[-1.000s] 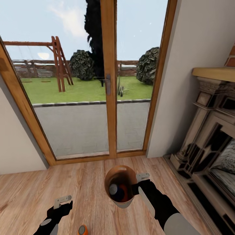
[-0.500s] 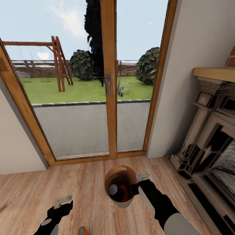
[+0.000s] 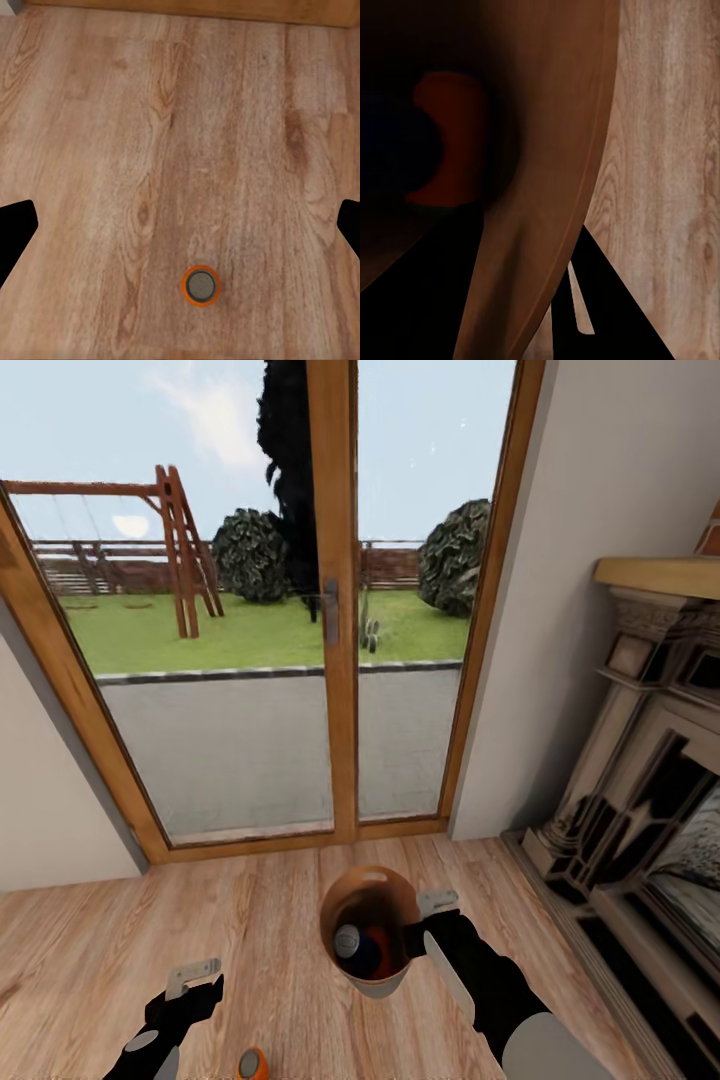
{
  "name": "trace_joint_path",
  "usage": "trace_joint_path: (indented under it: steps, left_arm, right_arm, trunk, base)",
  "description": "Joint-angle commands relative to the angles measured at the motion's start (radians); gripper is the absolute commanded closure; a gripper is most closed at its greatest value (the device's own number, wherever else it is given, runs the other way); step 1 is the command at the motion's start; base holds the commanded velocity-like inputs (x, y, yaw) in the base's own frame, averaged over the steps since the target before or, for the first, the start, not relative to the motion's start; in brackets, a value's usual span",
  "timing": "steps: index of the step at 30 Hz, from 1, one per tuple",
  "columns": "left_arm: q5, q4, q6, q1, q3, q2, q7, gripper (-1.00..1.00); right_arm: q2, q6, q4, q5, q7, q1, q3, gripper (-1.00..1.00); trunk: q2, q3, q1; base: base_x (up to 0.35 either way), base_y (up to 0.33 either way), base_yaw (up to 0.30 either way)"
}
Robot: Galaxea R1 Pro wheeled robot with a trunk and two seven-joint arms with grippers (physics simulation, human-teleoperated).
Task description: Put the three can of soda from the living room inside the tash can in the kitchen.
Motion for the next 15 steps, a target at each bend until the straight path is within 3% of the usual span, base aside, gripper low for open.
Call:
trace_joint_path:
  steps: [1,6,9,10,15]
  left_arm:
    - [0.000,0.000,0.000,0.000,0.000,0.000,0.000,-1.00]
    - [0.000,0.000,0.000,0.000,0.000,0.000,0.000,-1.00]
    - [0.000,0.000,0.000,0.000,0.000,0.000,0.000,-1.00]
    - [0.000,0.000,0.000,0.000,0.000,0.000,0.000,-1.00]
    - [0.000,-0.001,0.000,0.000,0.000,0.000,0.000,-1.00]
  right_arm:
    - [0.000,-0.001,-0.001,-0.003,0.000,-0.001,0.000,1.00]
    - [0.000,0.006,-0.015,-0.003,-0.002,-0.001,-0.002,1.00]
    - [-0.002,0.036,-0.076,-0.003,-0.002,-0.001,-0.004,1.00]
    - [-0.002,0.093,-0.113,-0.003,-0.002,-0.001,-0.006,1.00]
    - [-0.003,0.202,-0.217,-0.003,-0.002,-0.001,-0.009,1.00]
  trunk:
    - [-0.007,-0.005,0.004]
    - [-0.042,-0.028,0.023]
    - [-0.063,-0.042,0.035]
    - [-0.070,-0.047,0.038]
    - [-0.105,-0.071,0.058]
  base:
    - [0.000,0.000,0.000]
    - [0.000,0.000,0.000]
    - [0.000,0.000,0.000]
    - [0.000,0.000,0.000]
    - [0.000,0.000,0.000]
